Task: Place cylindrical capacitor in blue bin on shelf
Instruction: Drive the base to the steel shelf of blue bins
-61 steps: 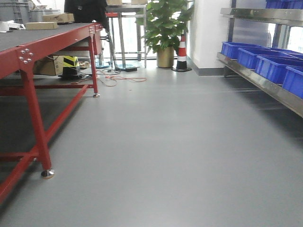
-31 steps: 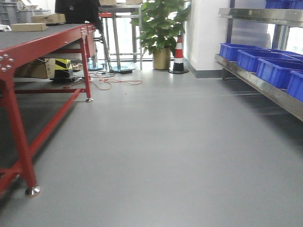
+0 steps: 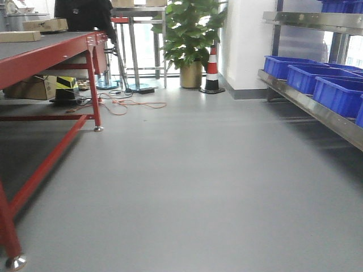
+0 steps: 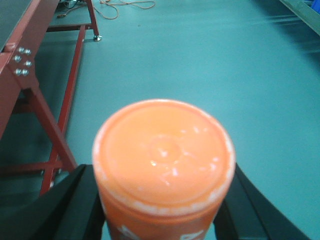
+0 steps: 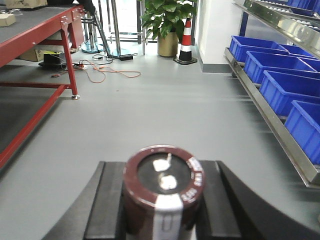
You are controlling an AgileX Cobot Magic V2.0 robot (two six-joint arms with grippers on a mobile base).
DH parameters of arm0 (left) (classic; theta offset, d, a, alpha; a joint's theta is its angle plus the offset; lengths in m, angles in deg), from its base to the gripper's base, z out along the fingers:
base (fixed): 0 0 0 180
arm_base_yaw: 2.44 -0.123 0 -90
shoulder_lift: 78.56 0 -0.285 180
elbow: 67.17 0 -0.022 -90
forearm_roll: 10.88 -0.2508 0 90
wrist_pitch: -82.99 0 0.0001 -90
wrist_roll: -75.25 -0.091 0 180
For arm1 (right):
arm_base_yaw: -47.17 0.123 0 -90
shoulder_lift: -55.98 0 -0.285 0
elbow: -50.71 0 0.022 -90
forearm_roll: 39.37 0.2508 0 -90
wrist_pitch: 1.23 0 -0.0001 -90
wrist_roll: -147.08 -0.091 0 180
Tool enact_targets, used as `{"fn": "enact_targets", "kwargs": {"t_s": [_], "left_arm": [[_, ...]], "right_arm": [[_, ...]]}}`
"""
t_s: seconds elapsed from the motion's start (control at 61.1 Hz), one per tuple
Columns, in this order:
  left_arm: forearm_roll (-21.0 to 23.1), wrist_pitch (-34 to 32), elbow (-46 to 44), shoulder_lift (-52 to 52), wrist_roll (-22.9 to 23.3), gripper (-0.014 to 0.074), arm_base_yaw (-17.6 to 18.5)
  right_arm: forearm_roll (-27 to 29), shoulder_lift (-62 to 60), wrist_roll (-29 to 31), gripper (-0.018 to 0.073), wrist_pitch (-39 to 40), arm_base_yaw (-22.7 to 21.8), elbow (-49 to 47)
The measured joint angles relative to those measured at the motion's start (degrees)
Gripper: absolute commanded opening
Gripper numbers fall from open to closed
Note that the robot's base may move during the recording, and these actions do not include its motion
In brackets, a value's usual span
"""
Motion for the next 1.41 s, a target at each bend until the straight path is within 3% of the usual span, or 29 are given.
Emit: {"fn": "enact_targets", "kwargs": {"t_s": [1.408], "left_arm": [[0.00,0.00,0.00,0.00,0.00,-0.0111,0.00]], "right_arm": [[0.00,0.00,0.00,-0.0099,0.00,0.00,0.00]]}}
